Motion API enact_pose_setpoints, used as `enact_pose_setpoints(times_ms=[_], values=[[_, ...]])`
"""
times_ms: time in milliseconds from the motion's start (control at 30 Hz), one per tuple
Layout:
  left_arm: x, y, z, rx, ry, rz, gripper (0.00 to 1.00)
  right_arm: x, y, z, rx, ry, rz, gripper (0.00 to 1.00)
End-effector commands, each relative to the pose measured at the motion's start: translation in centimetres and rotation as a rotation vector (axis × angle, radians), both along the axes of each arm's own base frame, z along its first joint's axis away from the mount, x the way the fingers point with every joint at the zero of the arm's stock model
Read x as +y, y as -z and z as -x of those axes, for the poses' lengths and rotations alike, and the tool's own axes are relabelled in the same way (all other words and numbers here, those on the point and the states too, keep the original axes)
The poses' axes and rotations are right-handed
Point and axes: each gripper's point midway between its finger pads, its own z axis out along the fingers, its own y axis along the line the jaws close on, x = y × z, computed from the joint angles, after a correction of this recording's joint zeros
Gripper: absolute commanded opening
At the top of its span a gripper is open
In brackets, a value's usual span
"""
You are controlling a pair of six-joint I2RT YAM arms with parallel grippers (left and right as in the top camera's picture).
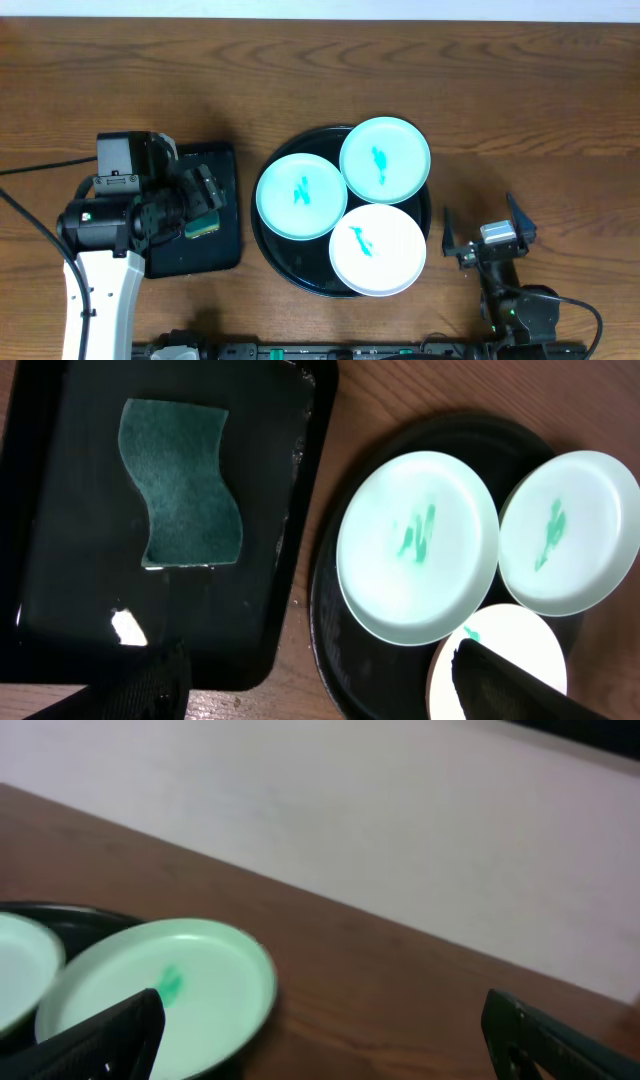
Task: Clean dirty plates on tray and stack at the side
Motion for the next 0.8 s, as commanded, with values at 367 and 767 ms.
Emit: enact_pose_setpoints(times_ms=[367,767], values=[[-0.1,-1.0,-0.6,-0.043,0.021,-0.005,0.84,3.0,-5.1,0.7,0.331,-0.176,-0.046,0.99],[-0.1,-1.0,-0.6,-0.042,0.019,-0.003,0.84,6.3,-9.2,-4.0,0.842,-0.31,-0.139,0.99]])
